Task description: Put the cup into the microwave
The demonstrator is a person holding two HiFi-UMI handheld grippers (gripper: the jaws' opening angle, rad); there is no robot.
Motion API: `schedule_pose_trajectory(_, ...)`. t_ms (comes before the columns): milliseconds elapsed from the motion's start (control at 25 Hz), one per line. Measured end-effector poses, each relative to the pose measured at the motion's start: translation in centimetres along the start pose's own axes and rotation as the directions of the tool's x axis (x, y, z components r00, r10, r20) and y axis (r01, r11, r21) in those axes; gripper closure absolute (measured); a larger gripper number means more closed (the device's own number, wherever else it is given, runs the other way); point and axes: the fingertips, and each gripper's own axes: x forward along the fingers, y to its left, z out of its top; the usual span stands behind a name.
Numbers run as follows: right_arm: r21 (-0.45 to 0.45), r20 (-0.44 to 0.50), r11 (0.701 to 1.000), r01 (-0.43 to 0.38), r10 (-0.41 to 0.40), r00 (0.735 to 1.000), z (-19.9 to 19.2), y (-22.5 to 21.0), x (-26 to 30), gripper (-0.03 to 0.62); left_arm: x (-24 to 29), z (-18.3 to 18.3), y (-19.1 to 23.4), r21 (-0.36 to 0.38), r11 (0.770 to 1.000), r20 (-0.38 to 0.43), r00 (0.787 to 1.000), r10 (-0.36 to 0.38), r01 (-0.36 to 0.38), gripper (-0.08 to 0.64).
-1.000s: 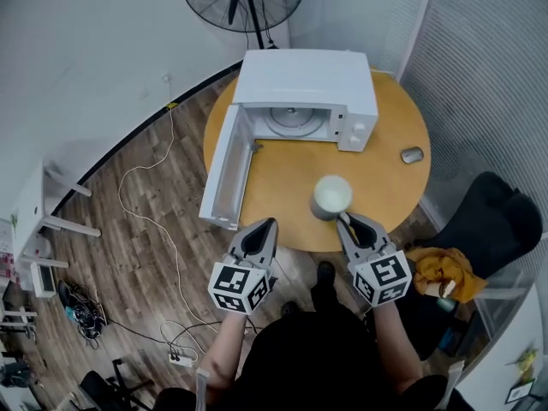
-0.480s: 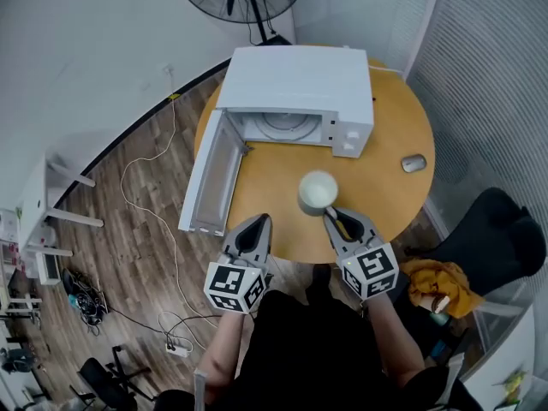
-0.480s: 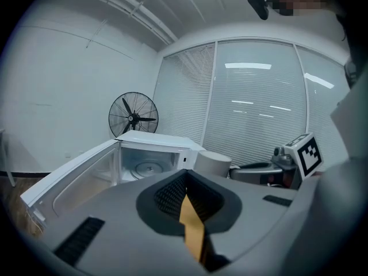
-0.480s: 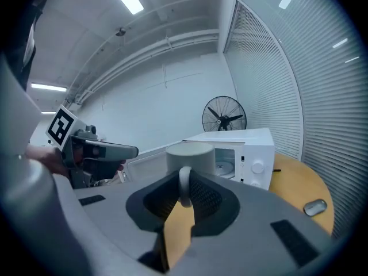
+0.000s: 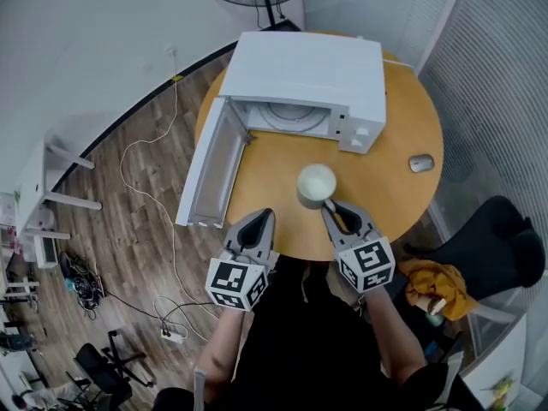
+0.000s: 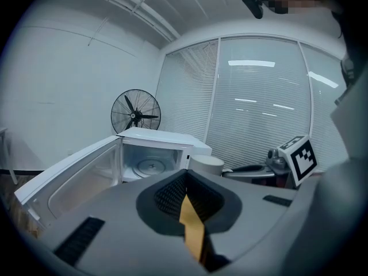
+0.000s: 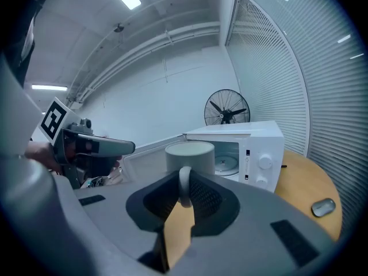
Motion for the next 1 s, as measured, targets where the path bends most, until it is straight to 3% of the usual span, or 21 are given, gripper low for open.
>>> schedule_pose_trajectory(280,-0.012,0.001,1.0,0.011,-0.011,1.0,0.0,-0.7,3.4,0.537,2.9,0.4,2.8,0.003,1.0,0.0,1.0,-0.026,0.026,0.566)
schedule_pose_trajectory(640,-0.019,0.0,0.996,0.09,-0.09,0.996,0.1,-3.5,9.6,0.537,7.8,2.0,7.0,0.045,0.997,0.017,0.998,-0.069,0.068,0.566)
schedule_pose_trajectory(1000,-0.015,-0.017,0.987,0.158,-0.158,0.987,-1.1,-6.7,15.6,0.537,11.0,1.2,9.5,0.056,0.987,-0.008,0.989,-0.147,0.148,0.566)
